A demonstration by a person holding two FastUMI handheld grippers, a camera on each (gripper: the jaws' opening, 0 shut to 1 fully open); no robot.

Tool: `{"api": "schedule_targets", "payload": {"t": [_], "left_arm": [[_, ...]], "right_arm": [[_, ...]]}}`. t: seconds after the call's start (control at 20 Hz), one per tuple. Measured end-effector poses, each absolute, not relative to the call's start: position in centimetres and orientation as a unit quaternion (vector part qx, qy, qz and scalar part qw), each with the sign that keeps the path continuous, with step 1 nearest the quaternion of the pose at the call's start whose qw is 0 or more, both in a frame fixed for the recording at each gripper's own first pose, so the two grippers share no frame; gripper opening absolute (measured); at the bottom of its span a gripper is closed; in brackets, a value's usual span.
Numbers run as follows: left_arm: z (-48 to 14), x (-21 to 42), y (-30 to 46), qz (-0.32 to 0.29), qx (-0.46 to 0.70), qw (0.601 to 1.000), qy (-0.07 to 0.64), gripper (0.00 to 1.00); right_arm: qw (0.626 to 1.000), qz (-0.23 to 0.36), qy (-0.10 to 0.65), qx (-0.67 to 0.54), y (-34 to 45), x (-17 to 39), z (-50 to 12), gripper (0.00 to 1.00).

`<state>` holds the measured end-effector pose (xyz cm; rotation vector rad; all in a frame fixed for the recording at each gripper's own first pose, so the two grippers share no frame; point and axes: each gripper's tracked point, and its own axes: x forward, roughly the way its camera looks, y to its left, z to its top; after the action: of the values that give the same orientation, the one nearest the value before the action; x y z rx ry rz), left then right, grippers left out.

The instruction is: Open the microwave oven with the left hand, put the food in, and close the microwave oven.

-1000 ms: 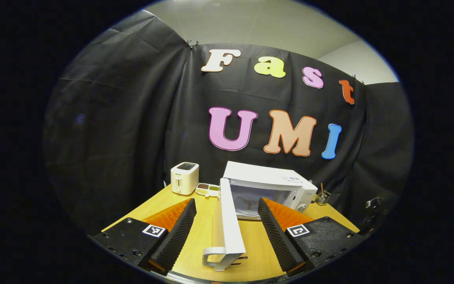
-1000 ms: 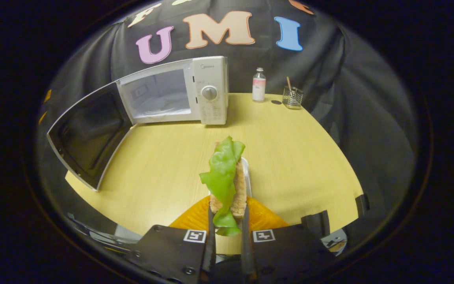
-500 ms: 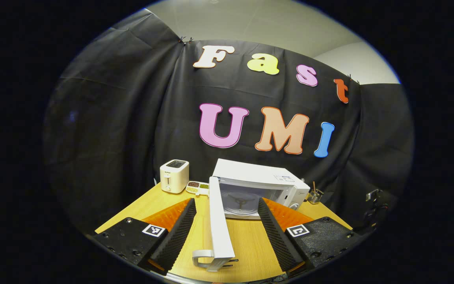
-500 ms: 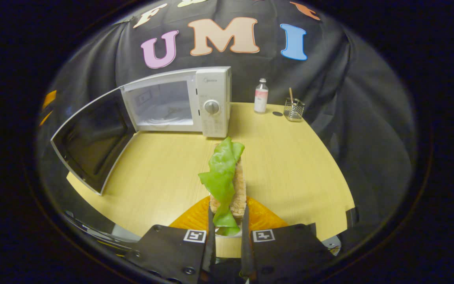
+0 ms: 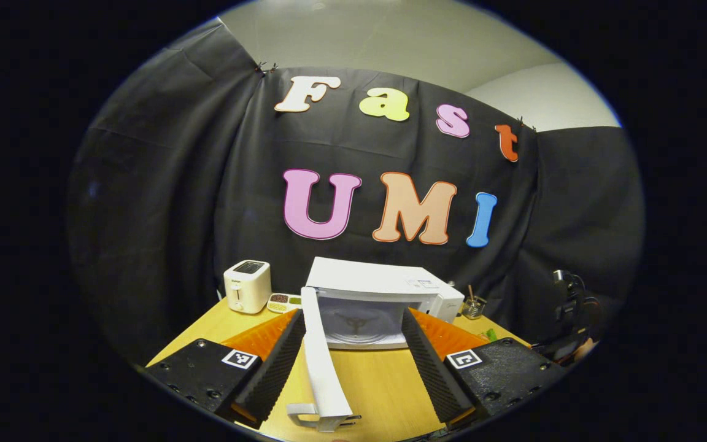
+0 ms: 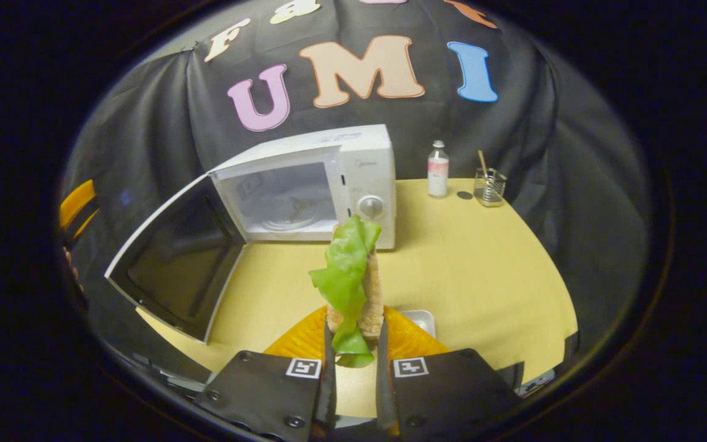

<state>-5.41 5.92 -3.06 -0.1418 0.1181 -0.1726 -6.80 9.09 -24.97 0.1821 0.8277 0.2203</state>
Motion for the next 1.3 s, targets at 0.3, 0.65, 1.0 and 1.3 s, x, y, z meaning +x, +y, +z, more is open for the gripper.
{"api": "schedule_targets", "payload": {"t": [0.3,0.65,1.0,1.3], "left_arm": [[-2.6,-4.9,6.6,-0.088,-0.061,0.993,0.049,0.96],[-3.4,-5.8,6.2,-0.119,-0.068,0.988,0.068,0.96],[-3.5,-6.3,7.2,-0.114,-0.065,0.989,0.068,0.96],[-4.0,-6.0,9.0,-0.090,-0.064,0.991,0.069,0.96]], "right_arm": [[0.895,0.142,0.400,0.138,17.1,-3.3,-23.9,0.23],[0.868,0.137,0.421,0.224,25.3,2.7,-26.5,0.28],[0.832,0.063,0.428,0.348,31.0,8.2,-28.6,0.28],[0.809,-0.014,0.400,0.430,33.8,12.5,-30.1,0.28]]}}
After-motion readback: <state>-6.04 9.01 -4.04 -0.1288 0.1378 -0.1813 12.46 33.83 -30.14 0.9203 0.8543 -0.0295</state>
